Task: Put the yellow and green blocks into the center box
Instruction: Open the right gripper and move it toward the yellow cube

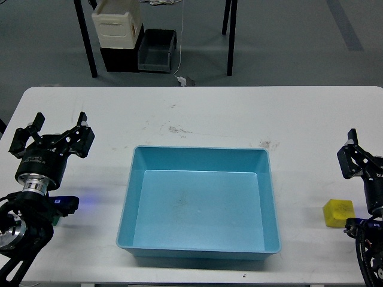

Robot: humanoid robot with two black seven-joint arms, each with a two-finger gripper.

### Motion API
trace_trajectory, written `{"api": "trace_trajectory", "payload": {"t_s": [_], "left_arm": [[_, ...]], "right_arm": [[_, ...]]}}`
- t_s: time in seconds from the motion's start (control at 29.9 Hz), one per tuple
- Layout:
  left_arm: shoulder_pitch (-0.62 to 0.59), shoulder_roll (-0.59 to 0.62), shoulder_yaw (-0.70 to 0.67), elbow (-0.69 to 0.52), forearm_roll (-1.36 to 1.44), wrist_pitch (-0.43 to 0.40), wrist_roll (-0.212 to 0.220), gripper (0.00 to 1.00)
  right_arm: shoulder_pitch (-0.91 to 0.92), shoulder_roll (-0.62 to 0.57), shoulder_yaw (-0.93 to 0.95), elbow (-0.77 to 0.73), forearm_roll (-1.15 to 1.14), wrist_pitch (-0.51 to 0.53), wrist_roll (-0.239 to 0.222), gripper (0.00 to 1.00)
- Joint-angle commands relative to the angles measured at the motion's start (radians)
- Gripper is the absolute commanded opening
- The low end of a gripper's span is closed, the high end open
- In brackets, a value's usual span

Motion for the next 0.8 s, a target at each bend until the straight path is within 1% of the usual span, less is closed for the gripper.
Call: {"api": "trace_trajectory", "payload": {"t_s": [0.0, 0.1, 0.23, 0.4, 0.54, 0.7, 0.77], "left_arm": [[0.0, 0.002, -0.003, 0.0, 0.0, 0.001, -0.001, 1.0], [0.001, 0.001, -0.003, 0.002, 0.0, 0.001, 0.0, 1.0], [0.0, -0.001, -0.001, 0.005, 0.0, 0.003, 0.002, 1.0], [-0.002, 0.002, -0.006, 0.003, -0.009, 0.001, 0.006, 1.0], [-0.003, 0.01, -0.004, 0.002, -0.014, 0.009, 0.012, 1.0], [-0.003, 0.021, -0.003, 0.003, -0.052, 0.003, 0.014, 1.0], [-0.005, 0.029, -0.006, 0.003, -0.049, -0.002, 0.005, 1.0]], "right_arm": [[-0.002, 0.001, 0.0, 0.0, -0.001, 0.001, 0.0, 1.0], [-0.002, -0.001, 0.003, -0.002, -0.005, 0.003, 0.0, 1.0], [0.014, -0.015, 0.005, -0.044, -0.036, 0.005, -0.003, 1.0], [0.039, -0.06, 0.017, -0.06, -0.223, 0.009, 0.0, 1.0], [0.041, -0.073, 0.048, -0.06, -0.352, 0.009, 0.0, 1.0], [0.045, -0.074, 0.064, -0.06, -0.393, 0.009, 0.0, 1.0], [0.047, -0.074, 0.063, -0.058, -0.396, 0.009, 0.0, 1.0]]}}
